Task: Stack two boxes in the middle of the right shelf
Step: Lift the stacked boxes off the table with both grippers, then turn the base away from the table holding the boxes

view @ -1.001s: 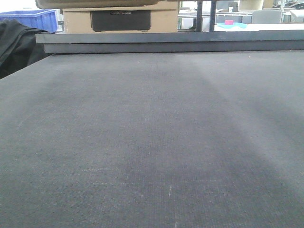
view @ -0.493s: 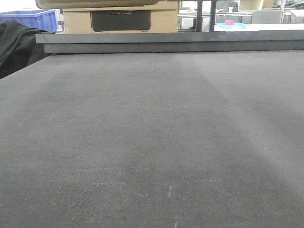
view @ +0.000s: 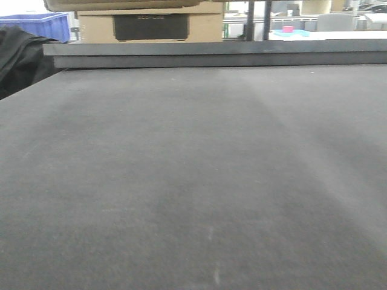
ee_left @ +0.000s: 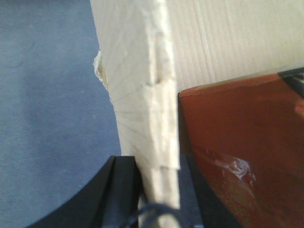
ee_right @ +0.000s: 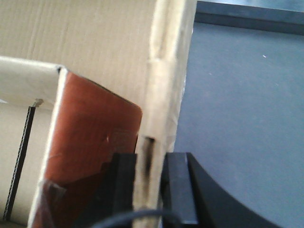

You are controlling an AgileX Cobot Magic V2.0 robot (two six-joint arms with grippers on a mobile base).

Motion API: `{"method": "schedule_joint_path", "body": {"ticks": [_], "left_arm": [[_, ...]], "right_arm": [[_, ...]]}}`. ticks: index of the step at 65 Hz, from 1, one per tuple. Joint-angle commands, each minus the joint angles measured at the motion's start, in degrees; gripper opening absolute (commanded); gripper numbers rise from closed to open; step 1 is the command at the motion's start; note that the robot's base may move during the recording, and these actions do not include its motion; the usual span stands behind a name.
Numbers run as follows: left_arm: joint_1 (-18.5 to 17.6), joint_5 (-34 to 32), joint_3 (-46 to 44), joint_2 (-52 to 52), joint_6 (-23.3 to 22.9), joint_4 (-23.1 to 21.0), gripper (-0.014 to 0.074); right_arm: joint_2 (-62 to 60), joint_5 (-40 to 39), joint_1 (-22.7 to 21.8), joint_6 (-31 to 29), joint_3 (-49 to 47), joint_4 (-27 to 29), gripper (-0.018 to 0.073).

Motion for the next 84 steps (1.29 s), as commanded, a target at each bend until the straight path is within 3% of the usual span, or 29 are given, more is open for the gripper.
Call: {"method": "schedule_joint_path", "body": {"ticks": [1,84], "left_arm": [[0.2,-1.4,-1.0,-1.2,0.2,0.9,-0.0111],[0.2,-1.4,-1.0,-1.2,0.2,0.9,-0.0111]], "right_arm": [[-0.5,-3.0,-0.6,-0.2,-0.4,-3.1,-0.0154],[-0.5,-3.1,-0.6,-0.2,-0.4,-3.1,-0.0154]]}}
